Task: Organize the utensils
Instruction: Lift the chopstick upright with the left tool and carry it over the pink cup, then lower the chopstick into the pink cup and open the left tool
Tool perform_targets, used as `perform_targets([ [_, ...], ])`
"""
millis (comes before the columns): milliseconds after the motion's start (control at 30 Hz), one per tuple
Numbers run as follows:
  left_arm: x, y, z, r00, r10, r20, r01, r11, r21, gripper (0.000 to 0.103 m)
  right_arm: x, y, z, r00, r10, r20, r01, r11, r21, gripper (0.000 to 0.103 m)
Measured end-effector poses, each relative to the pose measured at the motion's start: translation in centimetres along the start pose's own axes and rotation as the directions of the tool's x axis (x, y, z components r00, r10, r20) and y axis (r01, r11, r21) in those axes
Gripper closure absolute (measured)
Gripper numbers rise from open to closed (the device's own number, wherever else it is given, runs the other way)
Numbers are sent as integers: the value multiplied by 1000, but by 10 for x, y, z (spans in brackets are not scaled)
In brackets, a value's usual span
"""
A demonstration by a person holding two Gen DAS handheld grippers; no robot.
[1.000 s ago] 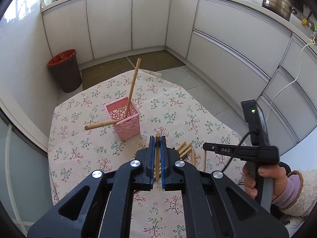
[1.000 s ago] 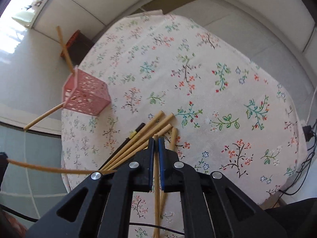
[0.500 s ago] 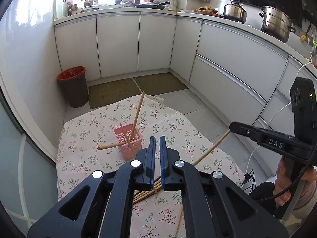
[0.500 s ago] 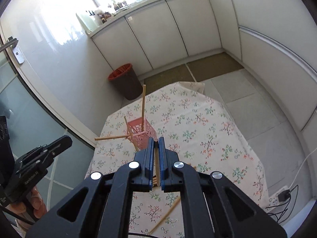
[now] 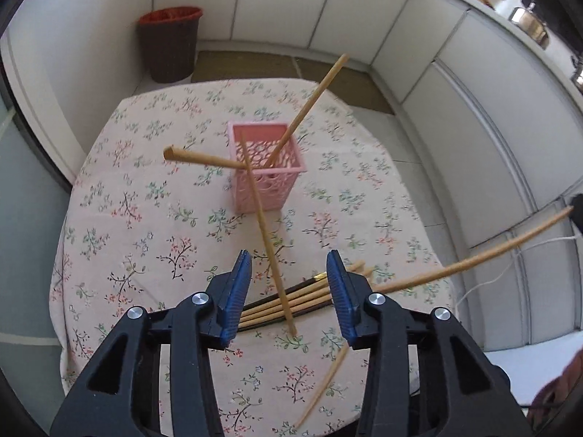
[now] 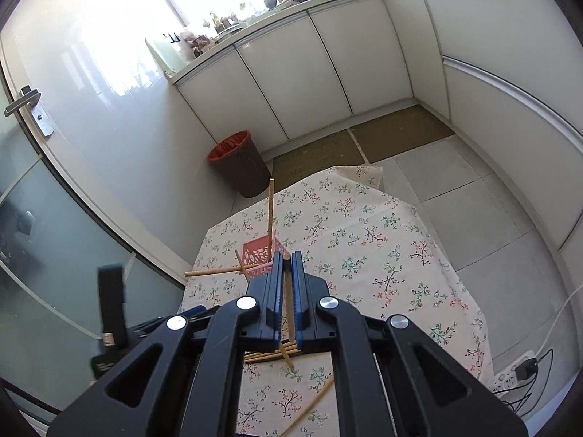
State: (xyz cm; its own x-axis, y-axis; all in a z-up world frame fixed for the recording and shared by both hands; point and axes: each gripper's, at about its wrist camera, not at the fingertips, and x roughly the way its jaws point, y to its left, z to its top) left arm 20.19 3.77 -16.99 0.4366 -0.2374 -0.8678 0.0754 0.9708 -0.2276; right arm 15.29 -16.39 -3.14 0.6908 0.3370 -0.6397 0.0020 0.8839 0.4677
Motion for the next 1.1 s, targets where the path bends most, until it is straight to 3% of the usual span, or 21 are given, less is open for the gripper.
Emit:
perform_targets([
  [267, 63, 13, 29, 995, 104, -6, -104, 990, -99, 63, 20, -1, 6, 1000, -13, -21, 13, 1000, 2, 98],
  [300, 68, 13, 32, 994, 113, -11, -114, 988, -101, 67, 22, -2, 6, 1000, -14, -23, 15, 1000, 3, 98],
  [333, 74, 14, 34, 993, 120, -20, -122, 987, -102, 81, 24, -3, 7, 1000, -17, -25, 17, 1000, 4, 98],
  [433, 76, 13, 32, 993, 122, -4, -122, 988, -90, 96, 28, -8, 8, 999, -18, -33, 19, 1000, 12, 98],
  [533, 55, 4, 21, 987, 141, 71, -138, 990, -40, 97, 30, -10, 9, 999, -22, -36, 23, 1000, 12, 98],
  [733, -7, -13, 7, 978, 78, 193, -82, 997, 14, 97, 25, -4, 10, 1000, -4, -21, 4, 1000, 1, 98],
  [1100, -106, -40, 16, 930, -4, 368, -42, 992, 117, 97, -4, 12, 23, 999, 22, 50, -20, 999, -32, 98],
])
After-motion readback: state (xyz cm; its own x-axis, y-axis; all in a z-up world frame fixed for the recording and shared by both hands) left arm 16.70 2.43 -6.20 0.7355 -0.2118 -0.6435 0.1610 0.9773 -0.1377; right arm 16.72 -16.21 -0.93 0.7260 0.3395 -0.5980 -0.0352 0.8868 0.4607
